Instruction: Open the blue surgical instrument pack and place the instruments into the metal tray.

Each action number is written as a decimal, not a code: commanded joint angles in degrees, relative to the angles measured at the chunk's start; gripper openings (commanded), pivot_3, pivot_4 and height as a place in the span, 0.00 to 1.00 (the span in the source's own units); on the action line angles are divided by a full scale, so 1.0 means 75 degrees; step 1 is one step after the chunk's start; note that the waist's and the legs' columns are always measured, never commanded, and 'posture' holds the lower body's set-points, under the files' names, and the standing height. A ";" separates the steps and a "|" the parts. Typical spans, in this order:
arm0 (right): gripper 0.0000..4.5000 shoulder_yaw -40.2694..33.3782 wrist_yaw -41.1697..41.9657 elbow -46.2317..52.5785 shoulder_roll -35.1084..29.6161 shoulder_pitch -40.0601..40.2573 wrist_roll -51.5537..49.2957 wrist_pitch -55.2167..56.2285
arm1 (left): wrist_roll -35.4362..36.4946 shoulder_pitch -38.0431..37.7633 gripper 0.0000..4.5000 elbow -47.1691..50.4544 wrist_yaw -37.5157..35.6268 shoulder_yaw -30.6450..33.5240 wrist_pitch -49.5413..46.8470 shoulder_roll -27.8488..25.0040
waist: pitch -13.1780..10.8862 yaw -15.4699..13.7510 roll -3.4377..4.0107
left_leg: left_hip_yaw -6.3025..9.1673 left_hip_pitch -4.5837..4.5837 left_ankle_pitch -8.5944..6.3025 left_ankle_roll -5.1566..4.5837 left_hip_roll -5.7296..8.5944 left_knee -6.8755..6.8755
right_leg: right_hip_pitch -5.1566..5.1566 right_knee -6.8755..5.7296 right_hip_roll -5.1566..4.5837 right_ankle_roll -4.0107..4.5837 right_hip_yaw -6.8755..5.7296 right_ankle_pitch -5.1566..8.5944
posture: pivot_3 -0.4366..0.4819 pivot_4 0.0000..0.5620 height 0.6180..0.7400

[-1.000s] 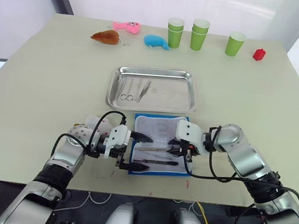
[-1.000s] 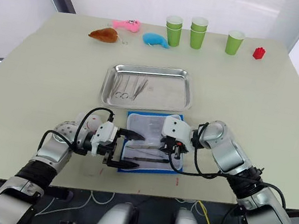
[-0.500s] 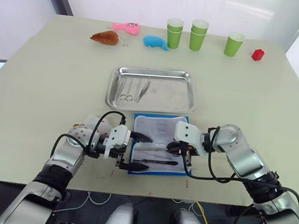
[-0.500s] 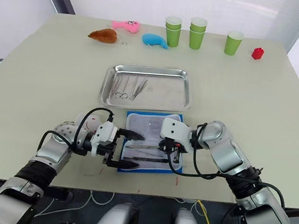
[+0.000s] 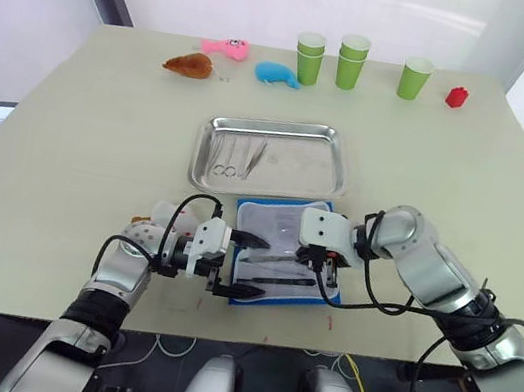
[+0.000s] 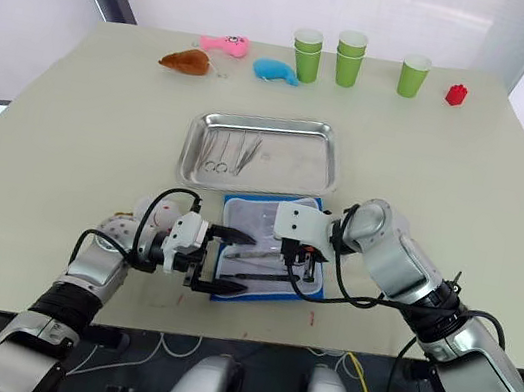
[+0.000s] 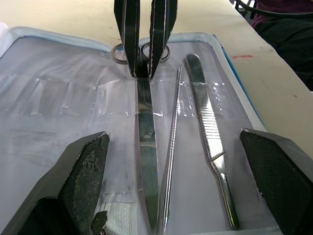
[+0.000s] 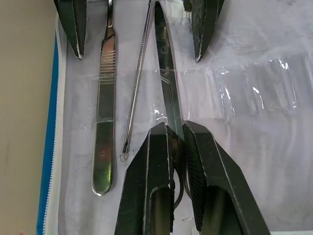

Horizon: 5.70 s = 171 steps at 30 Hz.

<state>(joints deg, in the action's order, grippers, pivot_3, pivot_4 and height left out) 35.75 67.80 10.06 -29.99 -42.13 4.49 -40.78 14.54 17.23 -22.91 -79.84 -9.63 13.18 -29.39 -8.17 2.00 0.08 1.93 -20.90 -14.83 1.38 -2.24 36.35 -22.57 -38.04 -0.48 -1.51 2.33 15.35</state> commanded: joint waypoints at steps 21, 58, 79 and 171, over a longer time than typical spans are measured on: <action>0.04 -0.0264 0.0519 0.0966 -0.1421 -0.0437 -0.0024 0.0263 | -0.0702 -0.0510 1.00 -0.1061 0.0108 -0.0642 -0.0206 0.0229 | 0.0010 -0.0046 0.0020 | 0.0002 -0.0006 0.0000 0.0000 0.0015 0.0000 | 0.0001 0.0008 -0.0017 -0.0004 -0.0004 0.0001 | 0.48 0.27 1.00; 0.04 -0.3553 -0.2384 -0.1101 0.0875 -0.0898 -0.2524 -0.1795 | -0.0732 -0.0618 1.00 -0.1063 0.0346 -0.0614 -0.0122 0.0334 | 0.0065 -0.0018 0.0117 | -0.0007 0.0002 0.0000 -0.0001 0.0016 -0.0002 | 0.0004 0.0008 -0.0016 -0.0010 0.0007 -0.0002 | 0.48 0.27 1.00; 0.04 -0.3145 -0.4473 -0.7160 0.3477 -0.2916 -0.0986 0.0771 | -0.0743 -0.0847 1.00 -0.0943 0.0535 -0.0636 -0.0188 0.0337 | 0.0086 0.0006 0.0149 | -0.0009 0.0002 -0.0001 -0.0006 0.0022 -0.0003 | 0.0007 0.0008 -0.0011 -0.0010 0.0028 -0.0003 | 0.48 0.27 1.00; 0.99 -0.5857 0.3179 -0.0777 -0.3147 0.1914 -0.5793 0.2104 | -0.0698 -0.0667 1.00 -0.1236 0.0186 -0.0531 -0.0126 0.0029 | 0.0058 0.0047 0.0114 | -0.0017 0.0008 -0.0008 -0.0011 0.0018 -0.0020 | 0.0007 0.0035 -0.0004 -0.0004 0.0035 0.0019 | 0.48 0.27 1.00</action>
<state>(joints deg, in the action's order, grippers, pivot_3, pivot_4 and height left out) -5.75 91.90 1.89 -52.75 -26.06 -37.21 -24.45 14.39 15.68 -23.97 -77.87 -9.48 14.85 -28.57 -7.73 2.36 0.93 1.81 -20.84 -14.89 1.30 -2.11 36.20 -22.52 -37.77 -0.52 -1.54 2.59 15.49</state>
